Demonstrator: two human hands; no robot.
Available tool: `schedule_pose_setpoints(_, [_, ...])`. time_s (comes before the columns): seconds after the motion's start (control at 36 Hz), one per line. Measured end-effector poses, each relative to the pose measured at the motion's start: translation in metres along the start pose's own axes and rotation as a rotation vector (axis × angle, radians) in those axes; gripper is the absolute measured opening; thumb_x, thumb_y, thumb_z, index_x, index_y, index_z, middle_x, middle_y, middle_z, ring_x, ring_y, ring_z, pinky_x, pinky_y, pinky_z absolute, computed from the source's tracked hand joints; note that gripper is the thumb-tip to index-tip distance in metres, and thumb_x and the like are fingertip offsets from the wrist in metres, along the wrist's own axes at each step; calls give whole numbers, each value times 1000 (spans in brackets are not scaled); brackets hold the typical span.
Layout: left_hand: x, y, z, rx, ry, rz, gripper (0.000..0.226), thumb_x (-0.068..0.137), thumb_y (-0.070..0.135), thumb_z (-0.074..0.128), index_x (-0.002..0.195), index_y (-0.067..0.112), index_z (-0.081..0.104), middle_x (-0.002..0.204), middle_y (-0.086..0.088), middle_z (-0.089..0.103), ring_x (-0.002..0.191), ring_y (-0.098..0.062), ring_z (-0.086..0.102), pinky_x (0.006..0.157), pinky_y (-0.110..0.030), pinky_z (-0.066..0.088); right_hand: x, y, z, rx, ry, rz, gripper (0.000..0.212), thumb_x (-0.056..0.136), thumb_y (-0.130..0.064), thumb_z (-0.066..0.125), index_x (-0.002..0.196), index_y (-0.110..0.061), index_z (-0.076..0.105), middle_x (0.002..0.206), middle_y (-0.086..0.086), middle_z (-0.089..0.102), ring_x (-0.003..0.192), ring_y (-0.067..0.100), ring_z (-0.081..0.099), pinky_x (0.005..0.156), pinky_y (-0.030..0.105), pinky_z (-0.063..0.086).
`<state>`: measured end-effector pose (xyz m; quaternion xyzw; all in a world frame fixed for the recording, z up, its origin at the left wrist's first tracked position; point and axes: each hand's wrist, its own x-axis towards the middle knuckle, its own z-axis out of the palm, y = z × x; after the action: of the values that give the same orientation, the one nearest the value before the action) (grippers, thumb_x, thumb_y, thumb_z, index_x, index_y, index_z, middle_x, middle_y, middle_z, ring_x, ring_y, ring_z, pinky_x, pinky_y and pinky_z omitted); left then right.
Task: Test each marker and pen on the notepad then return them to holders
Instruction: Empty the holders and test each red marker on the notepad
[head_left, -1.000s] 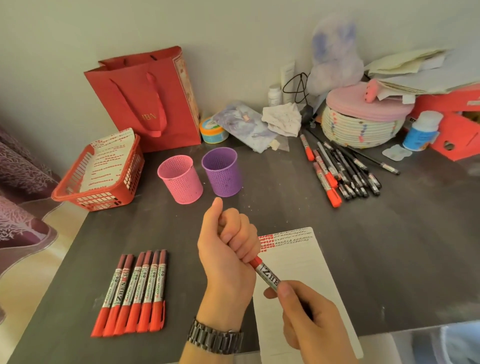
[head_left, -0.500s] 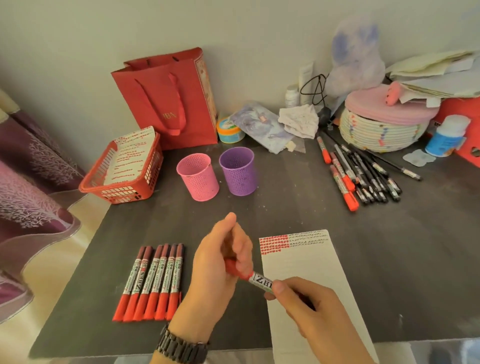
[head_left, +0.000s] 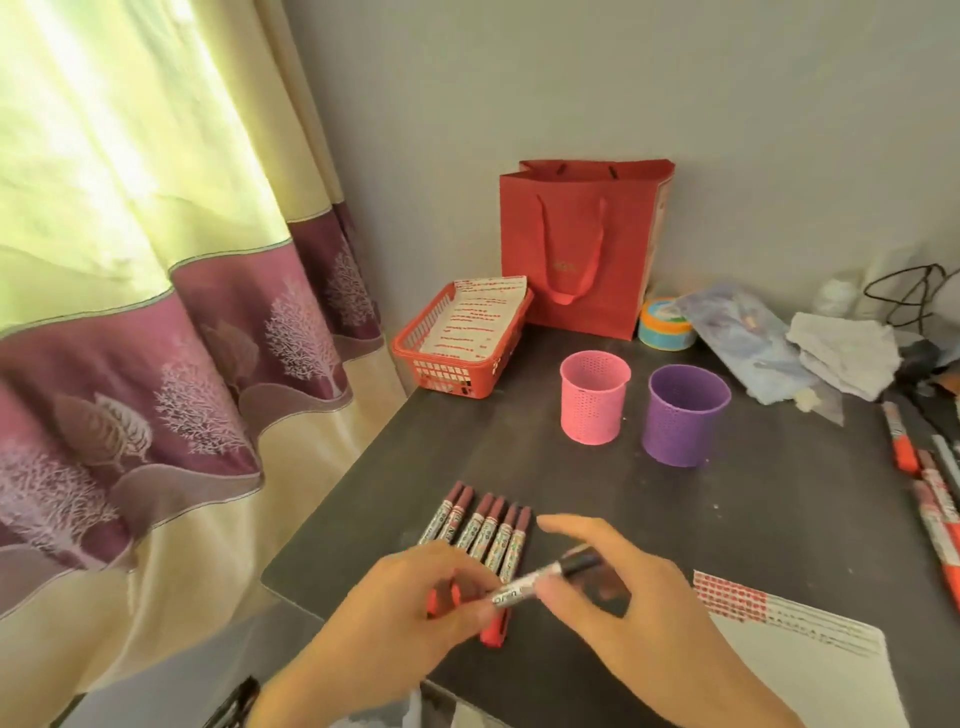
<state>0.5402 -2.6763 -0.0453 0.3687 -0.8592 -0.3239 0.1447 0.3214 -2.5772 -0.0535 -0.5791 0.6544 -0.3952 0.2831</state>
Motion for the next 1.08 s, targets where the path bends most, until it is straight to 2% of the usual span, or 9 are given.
schedule_pose_setpoints(0.08, [-3, -29, -14, -32, 276, -143, 16, 84, 33, 77, 90, 46, 71, 87, 21, 67, 74, -5, 63, 69, -19, 48, 19, 11, 11, 47, 15, 91, 60, 77, -83, 44, 133, -66, 35, 123, -36, 59, 117, -12, 52, 99, 21, 43])
schedule_pose_setpoints(0.17, [0, -57, -22, -72, 417, -300, 9, 84, 30, 77, 85, 39, 73, 75, 20, 70, 63, 0, 64, 67, -27, 49, 32, 34, 23, -251, 29, 157, 72, 88, -76, 35, 152, -46, 22, 155, -22, 33, 143, -1, 23, 117, 26, 25])
schedule_pose_setpoints(0.25, [6, -76, -21, 3, 404, -390, 3, 86, 40, 72, 84, 42, 70, 68, 23, 68, 63, 6, 63, 66, -23, 45, 36, 57, 37, -518, -9, 217, 73, 97, -68, 27, 159, -36, 9, 169, -7, 3, 155, 14, -4, 123, 33, 4])
schedule_pose_setpoints(0.33, [15, -86, -17, 102, 323, -436, 5, 89, 49, 64, 89, 46, 68, 66, 23, 67, 69, 9, 61, 65, -20, 43, 32, 73, 49, -716, -16, 193, 73, 98, -68, 16, 160, -35, 1, 169, -3, -11, 154, 16, -14, 118, 32, -12])
schedule_pose_setpoints(0.42, [24, -94, -13, 129, 271, -444, 13, 89, 50, 64, 98, 44, 71, 76, 19, 70, 78, 3, 64, 74, -23, 48, 30, 80, 51, -728, -21, 174, 74, 96, -71, 15, 160, -37, 0, 168, -5, -13, 153, 13, -17, 118, 32, -14])
schedule_pose_setpoints(0.5, [27, -97, -9, 115, 251, -434, 13, 87, 50, 67, 99, 45, 70, 86, 27, 69, 82, 5, 64, 80, -26, 51, 30, 83, 50, -737, -18, 160, 74, 96, -71, 16, 160, -38, 3, 168, -6, -12, 153, 12, -16, 119, 32, -13])
schedule_pose_setpoints(0.61, [28, -98, -2, 96, 266, -441, 10, 85, 52, 69, 91, 46, 64, 80, 37, 65, 78, 9, 62, 76, -26, 51, 30, 84, 52, -749, -9, 165, 74, 95, -71, 14, 159, -38, 2, 168, -7, -13, 154, 12, -16, 119, 32, -13])
schedule_pose_setpoints(0.86, [30, -96, 2, 115, 278, -447, 10, 86, 53, 67, 92, 45, 62, 83, 27, 67, 82, 6, 61, 73, -27, 52, 33, 89, 53, -736, -3, 177, 76, 93, -74, 13, 159, -40, -1, 168, -8, -14, 144, 7, -26, 118, 33, -13])
schedule_pose_setpoints(1.08, [26, -96, 7, 141, 298, -430, 6, 89, 52, 62, 92, 47, 59, 88, 21, 65, 84, 2, 60, 74, -29, 53, 32, 85, 53, -723, -3, 175, 74, 95, -73, 16, 159, -38, 0, 168, -7, -13, 154, 13, -15, 118, 33, -11])
